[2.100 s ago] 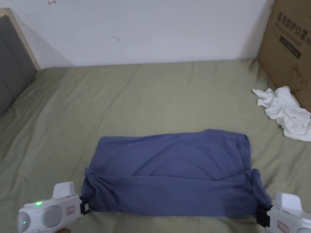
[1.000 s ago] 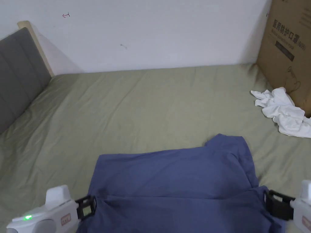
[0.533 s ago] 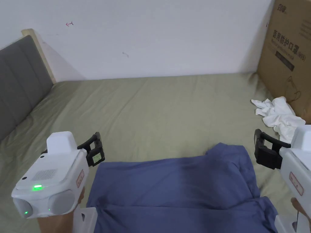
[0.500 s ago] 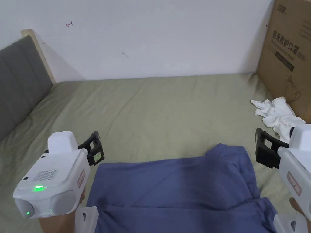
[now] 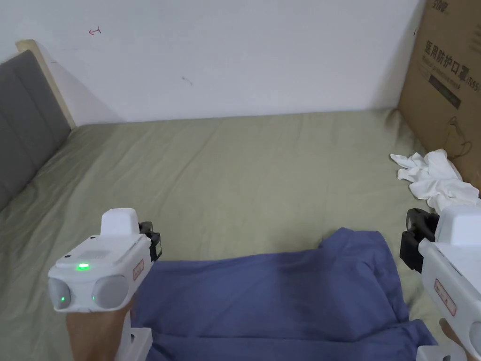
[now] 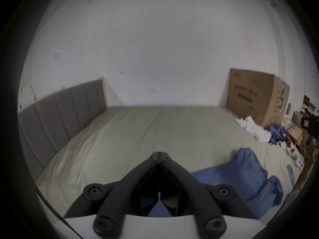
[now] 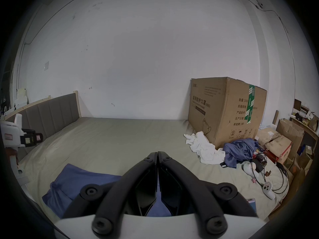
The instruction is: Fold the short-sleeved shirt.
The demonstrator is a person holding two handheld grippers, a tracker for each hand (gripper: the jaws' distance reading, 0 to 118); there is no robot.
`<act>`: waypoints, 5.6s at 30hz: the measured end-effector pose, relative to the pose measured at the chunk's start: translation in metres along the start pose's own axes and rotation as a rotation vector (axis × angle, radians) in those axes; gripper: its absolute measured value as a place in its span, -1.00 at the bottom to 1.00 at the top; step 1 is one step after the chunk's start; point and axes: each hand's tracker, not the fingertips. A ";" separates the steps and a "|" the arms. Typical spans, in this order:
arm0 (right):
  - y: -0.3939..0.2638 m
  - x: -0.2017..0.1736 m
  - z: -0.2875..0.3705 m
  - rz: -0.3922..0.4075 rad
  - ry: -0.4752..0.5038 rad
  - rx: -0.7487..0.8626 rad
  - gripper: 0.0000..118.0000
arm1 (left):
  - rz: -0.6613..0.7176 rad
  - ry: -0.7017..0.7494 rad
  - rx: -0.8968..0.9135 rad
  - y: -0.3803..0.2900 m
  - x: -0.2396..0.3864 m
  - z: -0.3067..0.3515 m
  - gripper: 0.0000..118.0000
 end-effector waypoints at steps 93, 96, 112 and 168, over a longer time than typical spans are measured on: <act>-0.196 0.066 0.042 -0.289 0.055 -0.571 -0.69 | 0.184 -0.009 -0.464 -0.205 -0.078 0.036 -0.60; -0.158 0.060 0.055 -0.204 -0.011 -0.444 0.47 | 0.254 -0.039 -0.356 -0.179 -0.076 0.057 0.49; 0.022 -0.006 0.080 -0.043 -0.032 0.189 0.57 | 0.027 0.028 0.434 -0.010 0.010 0.139 0.73; -0.033 -0.022 0.025 0.043 -0.096 0.024 -0.99 | 0.341 -0.336 -0.535 -0.190 -0.135 -0.024 -0.73</act>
